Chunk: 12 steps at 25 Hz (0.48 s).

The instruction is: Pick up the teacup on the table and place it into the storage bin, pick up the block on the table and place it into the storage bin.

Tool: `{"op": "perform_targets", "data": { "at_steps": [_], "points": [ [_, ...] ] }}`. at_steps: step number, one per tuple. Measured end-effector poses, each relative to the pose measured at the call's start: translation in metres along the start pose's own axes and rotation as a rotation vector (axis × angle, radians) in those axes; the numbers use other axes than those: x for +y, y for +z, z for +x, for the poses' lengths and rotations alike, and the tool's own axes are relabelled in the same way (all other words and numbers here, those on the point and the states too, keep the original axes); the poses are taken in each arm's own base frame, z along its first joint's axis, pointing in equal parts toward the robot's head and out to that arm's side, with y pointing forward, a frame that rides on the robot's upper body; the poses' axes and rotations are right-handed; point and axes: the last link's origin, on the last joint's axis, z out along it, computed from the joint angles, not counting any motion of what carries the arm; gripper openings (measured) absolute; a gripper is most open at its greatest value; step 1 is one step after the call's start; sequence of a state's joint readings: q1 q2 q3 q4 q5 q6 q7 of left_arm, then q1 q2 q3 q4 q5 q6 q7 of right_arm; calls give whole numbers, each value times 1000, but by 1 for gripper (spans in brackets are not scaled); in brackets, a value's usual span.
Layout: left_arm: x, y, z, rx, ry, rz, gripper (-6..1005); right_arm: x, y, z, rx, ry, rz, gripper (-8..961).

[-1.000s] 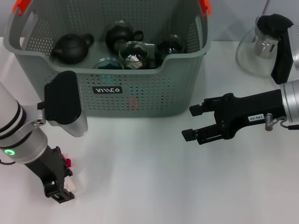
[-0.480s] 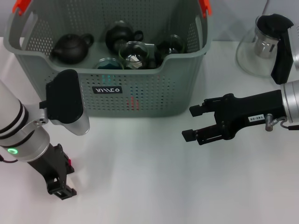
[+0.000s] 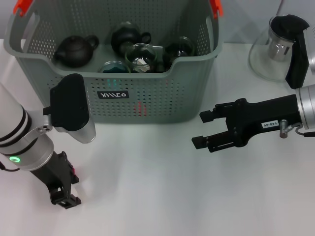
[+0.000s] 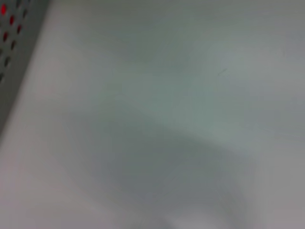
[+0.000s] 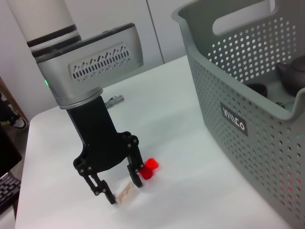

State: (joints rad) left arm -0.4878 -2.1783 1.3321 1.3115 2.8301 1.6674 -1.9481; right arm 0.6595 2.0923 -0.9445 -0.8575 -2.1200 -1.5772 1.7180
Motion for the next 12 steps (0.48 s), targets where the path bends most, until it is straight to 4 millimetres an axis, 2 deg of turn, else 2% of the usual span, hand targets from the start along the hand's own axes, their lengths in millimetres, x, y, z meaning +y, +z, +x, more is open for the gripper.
{"op": "perform_targets", "data": {
  "at_steps": [12],
  "points": [
    [1, -1, 1, 5, -4, -6, 442, -1, -1, 0, -8, 3, 5, 865]
  ]
}}
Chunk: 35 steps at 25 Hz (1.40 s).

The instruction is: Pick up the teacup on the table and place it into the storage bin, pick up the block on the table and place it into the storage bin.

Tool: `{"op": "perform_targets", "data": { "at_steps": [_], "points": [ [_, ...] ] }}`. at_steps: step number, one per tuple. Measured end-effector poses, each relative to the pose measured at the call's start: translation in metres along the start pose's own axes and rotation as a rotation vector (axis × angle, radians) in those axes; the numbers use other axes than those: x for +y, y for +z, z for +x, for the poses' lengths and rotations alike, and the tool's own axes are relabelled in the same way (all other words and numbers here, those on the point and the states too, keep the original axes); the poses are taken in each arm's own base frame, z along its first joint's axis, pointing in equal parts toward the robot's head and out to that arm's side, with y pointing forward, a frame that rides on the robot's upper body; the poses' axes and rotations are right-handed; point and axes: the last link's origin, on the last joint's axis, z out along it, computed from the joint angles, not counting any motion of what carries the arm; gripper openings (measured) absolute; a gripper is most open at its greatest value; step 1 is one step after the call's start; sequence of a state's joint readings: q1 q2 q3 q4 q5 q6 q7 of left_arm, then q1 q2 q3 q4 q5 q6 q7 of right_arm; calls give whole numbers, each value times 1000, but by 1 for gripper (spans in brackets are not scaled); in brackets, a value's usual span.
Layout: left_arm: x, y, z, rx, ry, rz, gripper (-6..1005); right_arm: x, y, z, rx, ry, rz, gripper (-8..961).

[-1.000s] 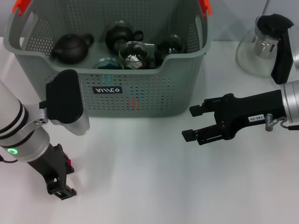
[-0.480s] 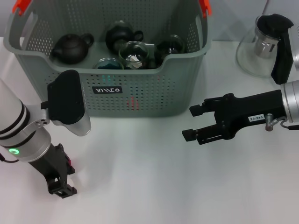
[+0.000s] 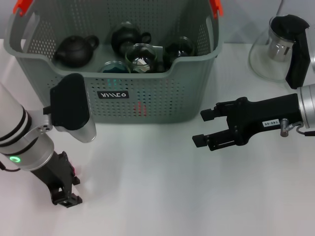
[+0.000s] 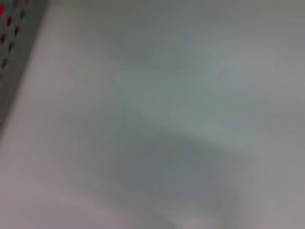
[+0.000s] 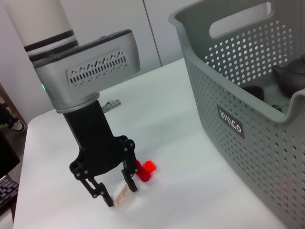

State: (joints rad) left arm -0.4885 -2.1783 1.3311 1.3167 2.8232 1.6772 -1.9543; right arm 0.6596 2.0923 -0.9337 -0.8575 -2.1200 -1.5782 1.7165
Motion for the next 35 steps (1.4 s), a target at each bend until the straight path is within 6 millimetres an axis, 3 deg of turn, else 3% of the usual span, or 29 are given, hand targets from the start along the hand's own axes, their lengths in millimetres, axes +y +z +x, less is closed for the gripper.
{"op": "perform_targets", "data": {
  "at_steps": [7, 14, 19, 27, 35],
  "points": [
    [6, -24, 7, 67, 13, -20, 416, 1, 0, 0, 0, 0, -4, 865],
    [15, -82, 19, 326, 28, -82, 414, 1, 0, 1, 1, 1, -7, 865],
    [8, -121, 27, 511, 36, -4, 412, 2, -2, 1, 2, 1, -12, 865],
    [-42, -168, 41, 696, -85, 269, 412, 2, -3, 1, 4, 0, -21, 866],
    [-103, -170, 45, 807, -325, 385, 411, 2, -6, 2, -1, 4, -17, 866]
  ]
}}
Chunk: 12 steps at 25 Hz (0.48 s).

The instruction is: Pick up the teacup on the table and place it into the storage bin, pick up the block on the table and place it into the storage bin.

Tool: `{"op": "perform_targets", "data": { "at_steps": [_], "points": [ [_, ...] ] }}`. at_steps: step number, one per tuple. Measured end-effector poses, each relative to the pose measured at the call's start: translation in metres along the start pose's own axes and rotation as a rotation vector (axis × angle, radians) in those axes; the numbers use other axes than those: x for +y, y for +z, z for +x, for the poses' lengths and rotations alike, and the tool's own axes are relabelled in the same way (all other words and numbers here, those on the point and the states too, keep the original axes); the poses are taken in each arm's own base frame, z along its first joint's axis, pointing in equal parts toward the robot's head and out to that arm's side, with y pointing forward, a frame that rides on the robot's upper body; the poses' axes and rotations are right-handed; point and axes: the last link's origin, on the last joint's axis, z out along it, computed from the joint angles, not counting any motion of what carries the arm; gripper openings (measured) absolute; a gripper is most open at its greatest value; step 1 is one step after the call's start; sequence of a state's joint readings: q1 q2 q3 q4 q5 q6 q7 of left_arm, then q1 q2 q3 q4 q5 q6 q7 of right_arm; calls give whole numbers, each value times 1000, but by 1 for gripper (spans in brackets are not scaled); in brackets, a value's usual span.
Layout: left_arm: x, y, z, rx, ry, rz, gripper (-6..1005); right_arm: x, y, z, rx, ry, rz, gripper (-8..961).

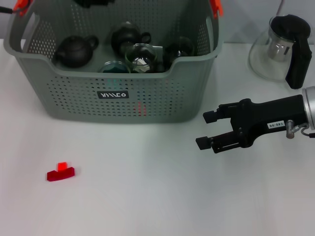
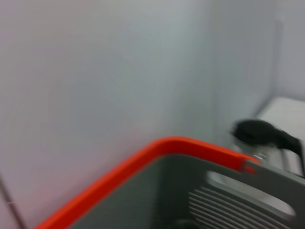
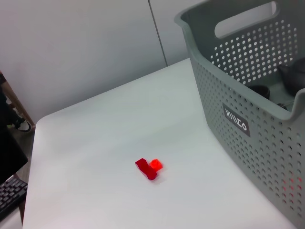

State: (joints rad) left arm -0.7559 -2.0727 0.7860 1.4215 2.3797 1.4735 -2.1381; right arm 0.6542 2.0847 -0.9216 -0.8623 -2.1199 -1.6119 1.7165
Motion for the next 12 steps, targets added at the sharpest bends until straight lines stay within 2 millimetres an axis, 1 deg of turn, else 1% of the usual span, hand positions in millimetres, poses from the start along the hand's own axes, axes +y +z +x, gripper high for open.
{"op": "perform_targets", "data": {
  "at_steps": [3, 7, 10, 12],
  "points": [
    [-12, 6, 1, 26, -64, 49, 415, 0, -1, 0, -1, 0, 1, 866],
    [-22, 14, 0, 42, -102, 89, 425, 0, -1, 0, -1, 1, 3, 866],
    [-27, 16, 1, 54, -113, 122, 488, -1, -2, 0, 0, 0, 4, 865],
    [-31, 14, 1, 67, -116, 153, 530, -1, -3, 0, 2, -1, 6, 865]
  ]
}}
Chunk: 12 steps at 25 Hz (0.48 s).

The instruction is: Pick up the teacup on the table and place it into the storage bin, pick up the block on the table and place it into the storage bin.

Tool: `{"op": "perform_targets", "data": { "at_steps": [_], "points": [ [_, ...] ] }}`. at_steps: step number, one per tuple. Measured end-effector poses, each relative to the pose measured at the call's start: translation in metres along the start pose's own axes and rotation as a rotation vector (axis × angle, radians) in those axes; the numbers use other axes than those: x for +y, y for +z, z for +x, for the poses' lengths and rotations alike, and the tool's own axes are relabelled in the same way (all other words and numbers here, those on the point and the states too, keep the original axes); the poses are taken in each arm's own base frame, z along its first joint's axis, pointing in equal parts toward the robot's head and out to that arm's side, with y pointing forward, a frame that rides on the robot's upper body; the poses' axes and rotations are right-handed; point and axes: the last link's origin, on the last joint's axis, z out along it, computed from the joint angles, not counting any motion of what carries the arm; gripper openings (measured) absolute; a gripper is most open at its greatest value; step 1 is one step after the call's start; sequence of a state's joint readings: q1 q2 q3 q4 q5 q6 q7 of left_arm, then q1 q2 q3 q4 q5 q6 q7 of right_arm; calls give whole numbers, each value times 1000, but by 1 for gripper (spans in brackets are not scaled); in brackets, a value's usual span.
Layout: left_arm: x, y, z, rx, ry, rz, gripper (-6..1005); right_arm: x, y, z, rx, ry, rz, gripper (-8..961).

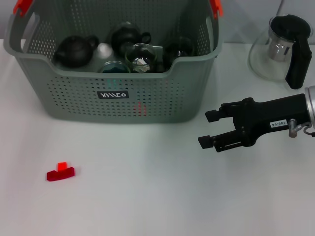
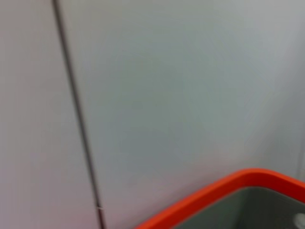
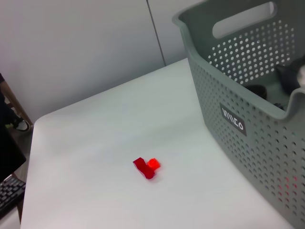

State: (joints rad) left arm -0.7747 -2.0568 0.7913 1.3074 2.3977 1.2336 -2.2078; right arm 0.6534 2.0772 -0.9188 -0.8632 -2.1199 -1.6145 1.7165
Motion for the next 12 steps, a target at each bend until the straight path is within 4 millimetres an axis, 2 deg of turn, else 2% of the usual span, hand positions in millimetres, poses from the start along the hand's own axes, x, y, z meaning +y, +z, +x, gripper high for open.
{"op": "perform_targets", "data": {
  "at_steps": [4, 7, 11, 12],
  "points": [
    [-6, -13, 2, 24, 7, 41, 613, 0, -1, 0, 1, -4, 0, 865],
    [2, -33, 0, 30, 27, 14, 699, 0, 0, 0, 1, -10, -1, 865],
    [37, -64, -8, -9, 131, -115, 875, -1, 0, -1, 1, -12, 2, 865],
    [47, -71, -13, -28, 167, -151, 890, -1, 0, -1, 0, -12, 3, 865]
  ]
}}
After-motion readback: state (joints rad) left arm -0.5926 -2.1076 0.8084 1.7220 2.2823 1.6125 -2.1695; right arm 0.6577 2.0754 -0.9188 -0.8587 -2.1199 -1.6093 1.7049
